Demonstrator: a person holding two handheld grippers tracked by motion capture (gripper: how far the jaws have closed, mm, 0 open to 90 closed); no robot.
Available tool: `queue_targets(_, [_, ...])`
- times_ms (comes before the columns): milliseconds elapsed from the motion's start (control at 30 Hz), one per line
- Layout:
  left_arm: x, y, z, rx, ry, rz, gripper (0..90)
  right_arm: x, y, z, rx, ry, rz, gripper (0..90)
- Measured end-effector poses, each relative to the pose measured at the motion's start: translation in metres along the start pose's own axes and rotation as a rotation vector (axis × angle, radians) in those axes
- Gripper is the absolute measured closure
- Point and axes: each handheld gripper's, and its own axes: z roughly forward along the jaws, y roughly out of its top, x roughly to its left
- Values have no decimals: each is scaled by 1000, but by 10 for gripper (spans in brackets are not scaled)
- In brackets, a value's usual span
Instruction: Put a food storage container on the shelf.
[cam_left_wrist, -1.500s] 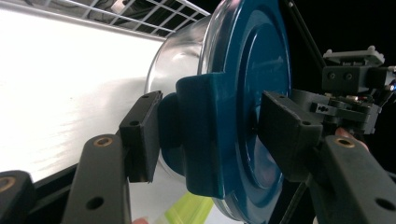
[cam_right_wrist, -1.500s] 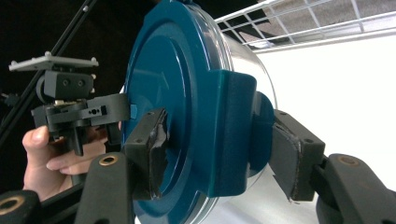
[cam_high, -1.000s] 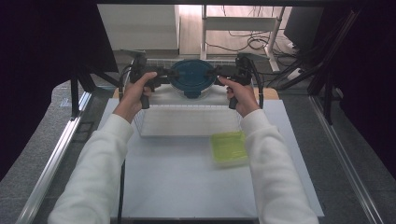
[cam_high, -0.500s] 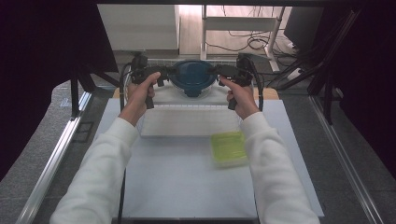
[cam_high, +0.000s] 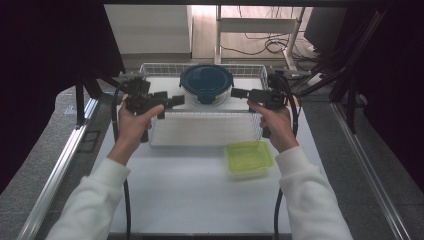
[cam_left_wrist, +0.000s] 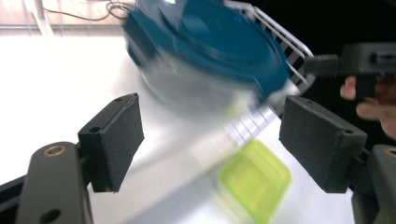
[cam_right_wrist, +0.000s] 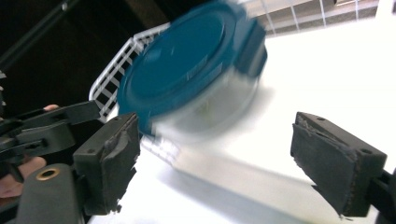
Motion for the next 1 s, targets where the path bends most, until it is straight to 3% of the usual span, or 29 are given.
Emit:
queue_targets(167, [-18, -43, -18, 25, 8, 54, 213, 8, -35, -28, -3, -21, -102, 194])
queue_targets(300, [-25, -74, -28, 46, 12, 101, 231, 10, -62, -41, 14, -35, -174, 210])
queue_targets(367, [-26, -89, -32, 54, 9, 110, 241, 9, -76, -44, 22, -45, -212, 215])
queue_targets(533, [-29, -121, -30, 90, 18, 129, 240, 2, -113, -50, 60, -19, -261, 222])
queue_targets(667, [-27, -139, -27, 120, 33, 113, 237, -2, -139, -55, 71, -41, -306, 228])
queue_targets(800, [-28, -156, -28, 136, 61, 91, 246, -7, -159, -59, 77, -53, -313, 246])
queue_targets(1000, [-24, -179, -27, 176, 93, 91, 246, -18, -183, -60, 143, -35, -295, 249])
